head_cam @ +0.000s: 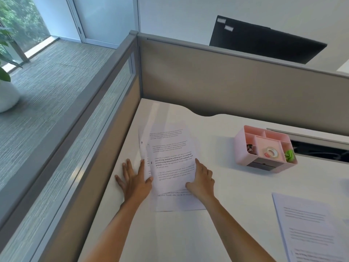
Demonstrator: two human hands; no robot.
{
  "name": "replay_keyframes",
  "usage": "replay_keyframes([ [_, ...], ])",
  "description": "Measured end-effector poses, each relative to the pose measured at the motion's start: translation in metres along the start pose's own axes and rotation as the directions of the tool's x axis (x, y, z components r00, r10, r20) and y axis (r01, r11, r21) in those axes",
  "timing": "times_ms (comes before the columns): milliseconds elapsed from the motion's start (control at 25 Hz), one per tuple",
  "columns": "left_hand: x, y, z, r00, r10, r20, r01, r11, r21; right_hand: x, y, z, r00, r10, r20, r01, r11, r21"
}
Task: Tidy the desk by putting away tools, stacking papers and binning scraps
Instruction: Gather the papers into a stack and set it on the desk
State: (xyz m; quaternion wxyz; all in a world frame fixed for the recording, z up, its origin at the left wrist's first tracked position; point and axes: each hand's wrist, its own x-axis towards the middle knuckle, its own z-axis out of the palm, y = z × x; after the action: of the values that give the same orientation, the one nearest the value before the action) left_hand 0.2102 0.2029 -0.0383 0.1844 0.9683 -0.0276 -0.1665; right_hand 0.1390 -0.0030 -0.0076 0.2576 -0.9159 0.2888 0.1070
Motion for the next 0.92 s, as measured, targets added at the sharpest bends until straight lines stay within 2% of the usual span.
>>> replay_keyframes([
  [120,-0.011,0.005,0.001,0.998,0.013,0.056,-0.013,1.000,0.010,-0.004,-0.002,-0.011,0.985,0.171,-0.011,-0.166,0.970,0.178],
  [200,-0.019,0.010,0.003,0.994,0.040,0.100,-0.044,0.999,0.030,-0.003,-0.002,-0.023,0.942,0.335,0.005,-0.319,0.895,0.312],
  [280,-0.031,0.014,0.005,0.989,0.073,0.130,-0.078,0.996,0.033,0.003,0.005,-0.028,0.908,0.409,0.086,-0.402,0.799,0.448],
  [360,-0.043,0.017,0.008,0.984,0.093,0.151,-0.098,0.995,0.025,0.019,0.030,-0.020,0.883,0.417,0.215,-0.455,0.649,0.610],
  [440,-0.055,0.020,0.009,0.979,0.106,0.176,-0.113,0.993,0.029,0.031,0.058,-0.010,0.870,0.400,0.289,-0.482,0.565,0.670],
  [520,-0.066,0.022,0.011,0.972,0.115,0.205,-0.128,0.991,0.048,0.006,0.047,-0.030,0.865,0.389,0.318,-0.489,0.505,0.711],
  [680,-0.083,0.029,0.019,0.962,0.132,0.239,-0.154,0.985,0.075,-0.016,0.047,-0.045,0.878,0.357,0.320,-0.463,0.459,0.758],
  [760,-0.090,0.035,0.023,0.960,0.140,0.242,-0.163,0.984,0.078,-0.020,0.056,-0.043,0.887,0.363,0.287,-0.442,0.482,0.757],
  [840,-0.097,0.039,0.025,0.965,0.145,0.219,-0.162,0.985,0.062,-0.030,0.065,-0.045,0.902,0.336,0.273,-0.413,0.483,0.772],
  [920,-0.100,0.043,0.027,0.976,0.141,0.169,-0.146,0.989,0.017,-0.040,0.079,-0.049,0.909,0.276,0.312,-0.408,0.438,0.801],
])
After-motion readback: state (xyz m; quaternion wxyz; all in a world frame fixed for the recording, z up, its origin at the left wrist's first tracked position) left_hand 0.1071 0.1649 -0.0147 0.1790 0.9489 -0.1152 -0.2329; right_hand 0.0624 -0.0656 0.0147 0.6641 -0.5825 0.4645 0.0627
